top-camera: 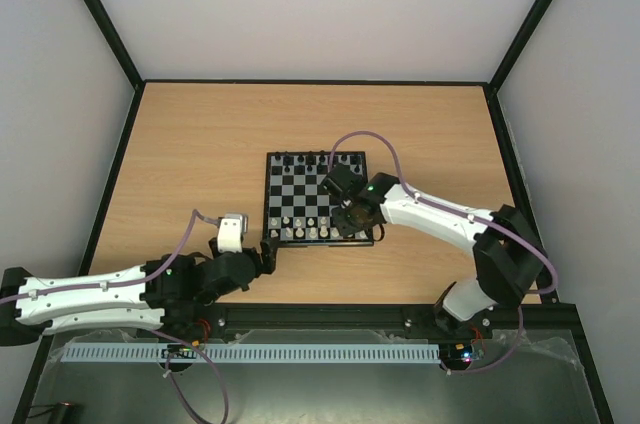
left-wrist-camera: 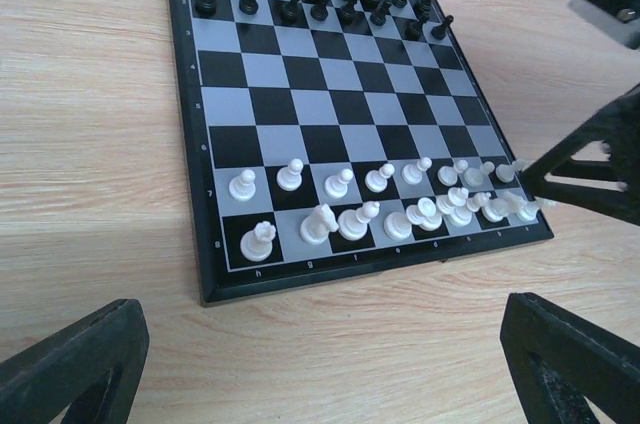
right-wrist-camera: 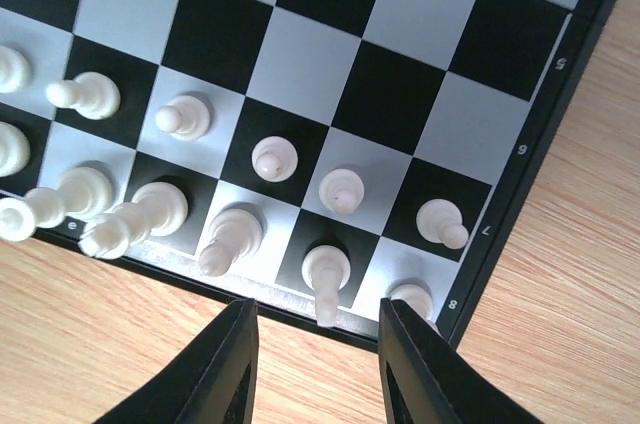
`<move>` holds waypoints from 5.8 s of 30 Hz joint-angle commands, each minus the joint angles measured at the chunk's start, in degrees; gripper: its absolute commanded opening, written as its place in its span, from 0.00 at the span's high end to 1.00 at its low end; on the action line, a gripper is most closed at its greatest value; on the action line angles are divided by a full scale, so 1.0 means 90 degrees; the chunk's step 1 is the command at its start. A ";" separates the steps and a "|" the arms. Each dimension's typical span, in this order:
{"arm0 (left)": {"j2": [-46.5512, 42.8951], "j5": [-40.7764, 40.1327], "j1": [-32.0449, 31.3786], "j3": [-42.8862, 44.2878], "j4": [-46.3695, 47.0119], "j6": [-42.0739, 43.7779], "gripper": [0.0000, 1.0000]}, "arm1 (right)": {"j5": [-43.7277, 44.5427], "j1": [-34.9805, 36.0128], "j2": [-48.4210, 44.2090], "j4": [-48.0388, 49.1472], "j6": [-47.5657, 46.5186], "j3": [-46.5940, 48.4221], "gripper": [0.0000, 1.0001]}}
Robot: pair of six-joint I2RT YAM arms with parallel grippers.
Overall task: Set up the chess pieces on the board
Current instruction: Place the chess piece on the chessboard, then reset both arms
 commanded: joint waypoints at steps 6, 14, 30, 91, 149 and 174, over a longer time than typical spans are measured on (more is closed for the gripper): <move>0.0010 -0.0055 0.0370 0.0265 -0.0095 0.0282 0.01 | 0.0156 -0.0021 -0.0724 -0.0494 0.0065 -0.0015 0.62; 0.0212 0.0099 0.0610 0.0186 0.0148 0.0405 0.01 | 0.0066 -0.0026 -0.1182 -0.0387 0.0115 -0.0338 0.51; 0.0365 0.0594 0.1493 0.0095 0.0524 0.0914 0.00 | 0.0407 -0.0099 -0.2023 -0.0149 0.0432 -0.0973 0.03; 0.1107 0.0427 0.5977 0.0141 0.3678 0.3751 0.01 | 0.1686 -0.3836 -0.3369 0.4107 0.0470 -0.2737 0.01; 0.4308 0.2133 0.8275 -0.1349 0.9590 0.5679 0.00 | 0.1683 -0.4612 -0.0177 1.2244 -0.1858 -0.5476 0.01; 0.5513 0.4109 0.8791 -0.1348 1.0923 0.6348 0.00 | 0.1635 -0.4640 -0.0137 1.2164 -0.1831 -0.5410 0.01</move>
